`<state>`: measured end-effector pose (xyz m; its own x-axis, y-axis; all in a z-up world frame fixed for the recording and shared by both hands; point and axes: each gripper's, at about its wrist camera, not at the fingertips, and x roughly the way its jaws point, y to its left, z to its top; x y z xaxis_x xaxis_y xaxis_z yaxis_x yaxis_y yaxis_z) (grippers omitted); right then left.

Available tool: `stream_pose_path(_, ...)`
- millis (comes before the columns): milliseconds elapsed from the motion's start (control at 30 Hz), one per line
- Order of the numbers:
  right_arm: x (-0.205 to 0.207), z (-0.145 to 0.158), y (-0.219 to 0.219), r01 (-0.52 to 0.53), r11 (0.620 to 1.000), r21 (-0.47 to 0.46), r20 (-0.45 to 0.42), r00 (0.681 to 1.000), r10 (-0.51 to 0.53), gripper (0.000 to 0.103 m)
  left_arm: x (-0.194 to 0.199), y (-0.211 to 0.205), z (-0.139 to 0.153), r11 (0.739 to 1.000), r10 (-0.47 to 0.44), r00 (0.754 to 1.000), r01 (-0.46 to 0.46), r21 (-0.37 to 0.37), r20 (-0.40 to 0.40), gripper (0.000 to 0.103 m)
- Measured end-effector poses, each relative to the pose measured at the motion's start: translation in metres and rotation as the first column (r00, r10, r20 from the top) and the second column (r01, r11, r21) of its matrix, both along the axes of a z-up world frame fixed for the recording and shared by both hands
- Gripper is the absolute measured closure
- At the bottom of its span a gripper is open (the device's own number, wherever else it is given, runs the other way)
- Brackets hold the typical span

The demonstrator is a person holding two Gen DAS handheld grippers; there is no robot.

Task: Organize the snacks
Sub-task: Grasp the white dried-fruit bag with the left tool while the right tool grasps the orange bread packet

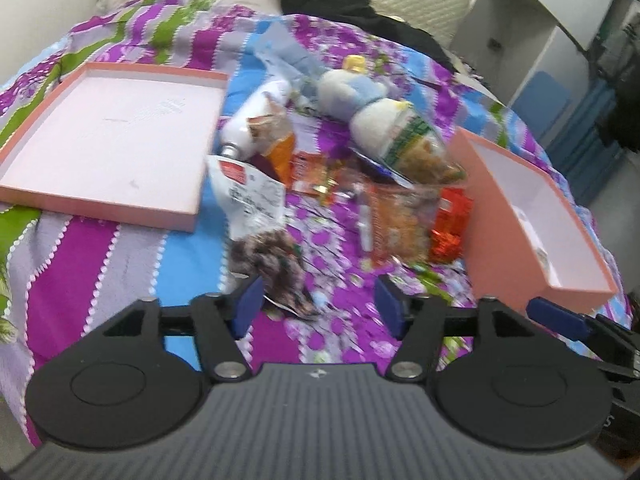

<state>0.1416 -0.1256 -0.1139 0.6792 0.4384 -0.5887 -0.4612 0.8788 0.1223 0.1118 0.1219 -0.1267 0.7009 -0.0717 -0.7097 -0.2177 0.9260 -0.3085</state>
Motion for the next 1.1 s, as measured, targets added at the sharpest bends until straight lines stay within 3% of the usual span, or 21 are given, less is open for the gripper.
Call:
stream_pose_path(233, 0.043, -0.027, 0.027, -0.023, 0.997, -0.071, 0.019, 1.0, 0.025, 0.039, 0.035, 0.03, -0.033, 0.997, 0.062, 0.997, -0.064, -0.049, -0.045, 0.027)
stream_pose_path(367, 0.074, -0.048, 0.032, 0.019, 0.995, -0.098, 0.007, 1.0, -0.019, 0.019, 0.053, 0.036, -0.053, 0.996, 0.06, 0.996, -0.064, -0.054, -0.072, 0.027)
stream_pose_path(567, 0.11, -0.082, 0.048, -0.022, 0.987, -0.159, 0.007, 1.0, 0.023, 0.019, 0.068, 0.04, -0.083, 0.993, 0.056, 0.995, -0.064, -0.095, -0.082, 0.027)
stream_pose_path(867, 0.135, -0.115, 0.071, -0.072, 0.949, -0.306, 0.104, 0.989, 0.108, 0.019, 0.079, 0.037, -0.108, 0.99, 0.065, 0.996, -0.072, -0.122, -0.057, 0.028)
stream_pose_path(1000, 0.141, -0.128, 0.075, -0.107, 0.942, -0.317, 0.068, 0.989, 0.135, 0.018, 0.082, 0.034, -0.11, 0.992, 0.057, 0.998, -0.061, -0.112, -0.037, 0.034)
stream_pose_path(1100, 0.15, -0.13, 0.07, -0.129, 0.961, -0.244, -0.003, 0.991, 0.133, 0.016, 0.083, 0.033, -0.112, 0.993, 0.054, 0.998, -0.057, -0.107, -0.027, 0.034)
